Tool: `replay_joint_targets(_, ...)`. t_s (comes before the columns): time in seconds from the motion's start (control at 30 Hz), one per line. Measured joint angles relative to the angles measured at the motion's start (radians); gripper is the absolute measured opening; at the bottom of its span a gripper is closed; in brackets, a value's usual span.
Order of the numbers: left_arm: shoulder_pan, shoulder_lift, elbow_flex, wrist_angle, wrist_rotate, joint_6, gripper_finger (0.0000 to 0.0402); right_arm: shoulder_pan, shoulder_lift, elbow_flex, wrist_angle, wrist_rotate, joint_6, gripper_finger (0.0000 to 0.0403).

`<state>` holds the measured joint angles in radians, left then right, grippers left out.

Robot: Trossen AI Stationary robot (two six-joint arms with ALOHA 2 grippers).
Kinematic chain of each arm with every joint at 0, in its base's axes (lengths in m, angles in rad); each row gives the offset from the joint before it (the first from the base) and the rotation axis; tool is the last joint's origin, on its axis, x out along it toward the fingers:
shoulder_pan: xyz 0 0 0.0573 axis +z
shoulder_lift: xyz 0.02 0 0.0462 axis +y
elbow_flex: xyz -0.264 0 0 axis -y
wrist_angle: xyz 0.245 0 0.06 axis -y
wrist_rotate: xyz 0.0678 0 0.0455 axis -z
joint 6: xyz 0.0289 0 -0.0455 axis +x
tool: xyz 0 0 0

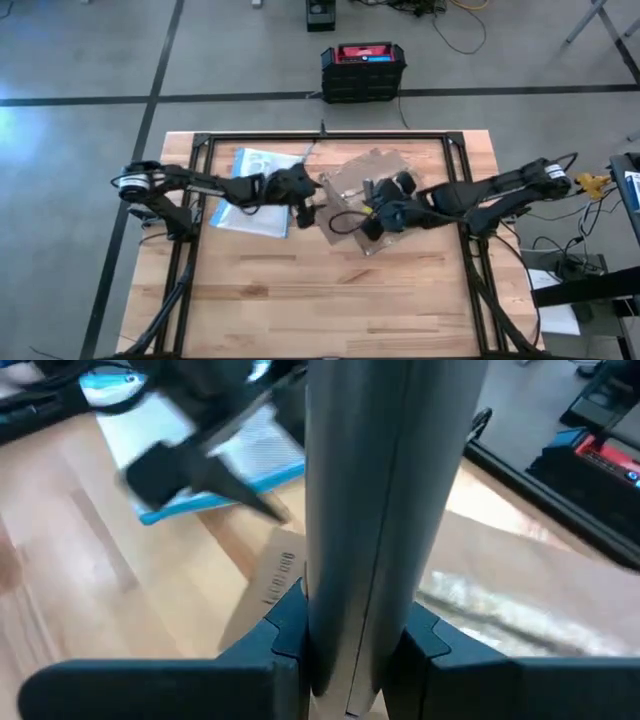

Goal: Pack items into zip bag
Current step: Break down the brown box until it is flat

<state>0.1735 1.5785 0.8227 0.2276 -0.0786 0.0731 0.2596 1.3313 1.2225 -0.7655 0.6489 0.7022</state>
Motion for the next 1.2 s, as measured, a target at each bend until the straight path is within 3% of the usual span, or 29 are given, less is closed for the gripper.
replay_joint_targets(0.13,0.024,0.028,0.077,-0.046,0.048,0.124,0.0274,0.061,0.042,0.0,0.076,0.077,0.037,0.0056)
replay_joint_targets(0.23,0.014,0.035,0.095,-0.11,0.077,0.251,0.0274,0.097,0.094,0.001,0.164,0.151,-0.038,0.0056)
replay_joint_targets(0.37,0.008,0.034,0.096,-0.119,0.081,0.378,0.0274,0.115,0.163,0.024,0.173,0.163,-0.077,0.0056)
replay_joint_targets(0.6,0.022,0.08,0.096,0.049,0.065,0.499,0.0274,0.113,0.206,0.059,0.171,0.159,-0.119,0.0056)
replay_joint_targets(0.77,0.024,0.173,0.097,0.06,0.045,0.457,0.0274,0.106,0.186,0.077,0.167,0.162,-0.123,0.0056)
replay_joint_targets(0.9,0.004,0.178,0.103,-0.002,0.016,0.349,0.0274,0.096,0.164,0.082,0.172,0.163,-0.129,0.0056)
replay_joint_targets(1.07,-0.044,0.108,0.097,-0.106,-0.107,0.233,0.0274,0.079,0.163,0.082,0.179,0.103,-0.2,0.0056)
replay_joint_targets(1.2,-0.053,0.055,0.095,-0.184,-0.144,0.015,0.0274,0.073,0.158,0.082,0.189,0.062,-0.248,0.0056)
